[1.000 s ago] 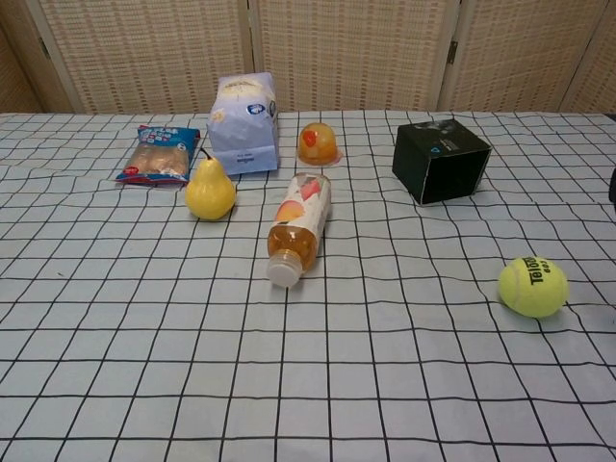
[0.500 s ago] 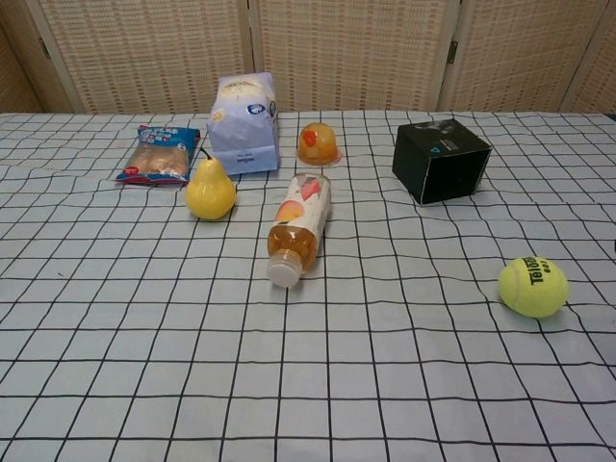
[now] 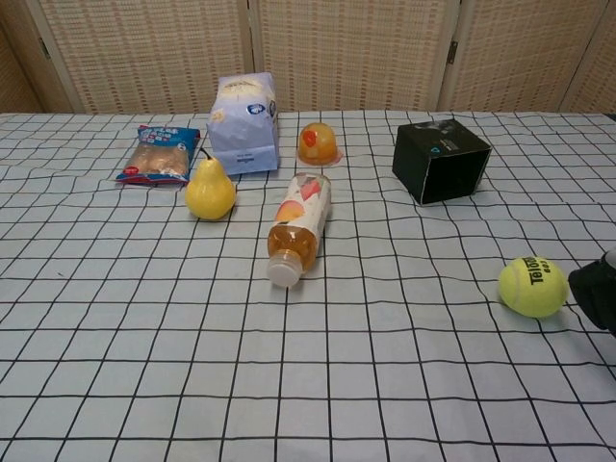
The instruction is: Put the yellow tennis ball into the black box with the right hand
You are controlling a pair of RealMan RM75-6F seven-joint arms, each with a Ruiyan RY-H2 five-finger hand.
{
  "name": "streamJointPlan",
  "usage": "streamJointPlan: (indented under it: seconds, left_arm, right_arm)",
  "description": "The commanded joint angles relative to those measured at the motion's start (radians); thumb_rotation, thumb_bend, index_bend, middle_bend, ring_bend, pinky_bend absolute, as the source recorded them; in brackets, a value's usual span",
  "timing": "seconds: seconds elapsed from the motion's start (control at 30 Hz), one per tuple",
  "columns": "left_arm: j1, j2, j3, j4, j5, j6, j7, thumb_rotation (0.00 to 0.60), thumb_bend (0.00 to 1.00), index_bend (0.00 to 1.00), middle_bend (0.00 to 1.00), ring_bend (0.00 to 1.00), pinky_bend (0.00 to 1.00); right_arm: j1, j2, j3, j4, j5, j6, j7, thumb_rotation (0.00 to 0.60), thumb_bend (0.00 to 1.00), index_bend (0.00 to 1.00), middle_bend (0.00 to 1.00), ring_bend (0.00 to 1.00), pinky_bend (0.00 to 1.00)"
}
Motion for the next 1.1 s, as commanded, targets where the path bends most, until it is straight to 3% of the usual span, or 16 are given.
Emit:
streamJointPlan:
  seconds: [0.03, 1.1]
  left_arm:
    - [0.001, 0.0, 0.0, 0.0, 0.002, 0.002, -0.001, 0.6, 0.57, 0.24, 0.33, 0.33, 0.43]
    - [0.004, 0.002, 0.001, 0.0, 0.009, 0.013, -0.007, 0.6, 0.57, 0.24, 0.33, 0.33, 0.43]
  right_arm:
    - [0.012, -0.012, 0.0, 0.018, -0.002, -0.019, 0.012, 0.6, 0.93, 1.0, 0.91, 0.76, 1.0]
    - [0.201, -0.183, 0.109, 0.405, 0.011, -0.104, 0.246, 0.6, 0.93, 1.0, 0.91, 0.76, 1.0]
